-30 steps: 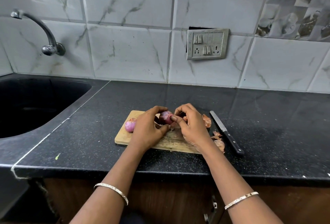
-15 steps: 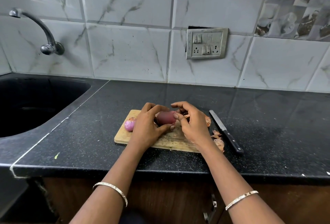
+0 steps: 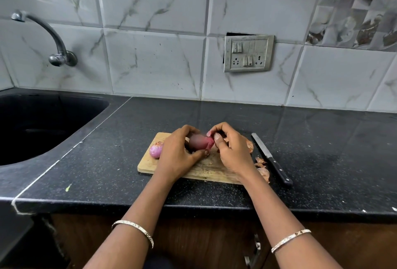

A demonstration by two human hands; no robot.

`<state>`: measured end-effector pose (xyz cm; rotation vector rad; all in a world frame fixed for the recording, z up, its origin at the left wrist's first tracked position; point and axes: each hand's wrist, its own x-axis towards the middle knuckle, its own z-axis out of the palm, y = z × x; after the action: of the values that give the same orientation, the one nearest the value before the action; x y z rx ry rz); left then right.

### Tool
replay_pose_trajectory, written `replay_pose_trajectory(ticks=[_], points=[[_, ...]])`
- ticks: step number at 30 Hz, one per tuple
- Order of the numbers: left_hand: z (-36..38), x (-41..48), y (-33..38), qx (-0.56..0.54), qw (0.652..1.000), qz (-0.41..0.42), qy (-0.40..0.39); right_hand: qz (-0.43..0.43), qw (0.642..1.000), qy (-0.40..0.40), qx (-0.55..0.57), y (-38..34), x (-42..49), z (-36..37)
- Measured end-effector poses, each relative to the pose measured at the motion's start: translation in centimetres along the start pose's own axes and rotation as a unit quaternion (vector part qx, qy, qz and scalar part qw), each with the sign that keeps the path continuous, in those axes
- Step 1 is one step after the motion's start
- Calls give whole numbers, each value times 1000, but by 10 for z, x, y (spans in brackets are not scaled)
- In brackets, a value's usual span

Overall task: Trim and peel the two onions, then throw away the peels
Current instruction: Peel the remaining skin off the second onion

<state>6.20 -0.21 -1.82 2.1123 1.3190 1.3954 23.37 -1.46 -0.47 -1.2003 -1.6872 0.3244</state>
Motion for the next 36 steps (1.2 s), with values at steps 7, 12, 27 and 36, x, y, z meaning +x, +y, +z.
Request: replay_pose_trajectory(ticks=[7, 12, 27, 36], points=[[-1, 1, -3, 8, 1000, 4, 11, -41, 998, -43, -3, -5, -1, -2], [-1, 2, -4, 10, 1000, 2, -3, -30, 999, -28, -12, -1, 1, 1], [-4, -1, 3, 15, 1000, 11, -5, -50, 998, -24, -10, 7, 3, 5], [-5, 0, 6, 10, 999, -33, -14, -4, 1000, 14, 27, 3, 0, 1]])
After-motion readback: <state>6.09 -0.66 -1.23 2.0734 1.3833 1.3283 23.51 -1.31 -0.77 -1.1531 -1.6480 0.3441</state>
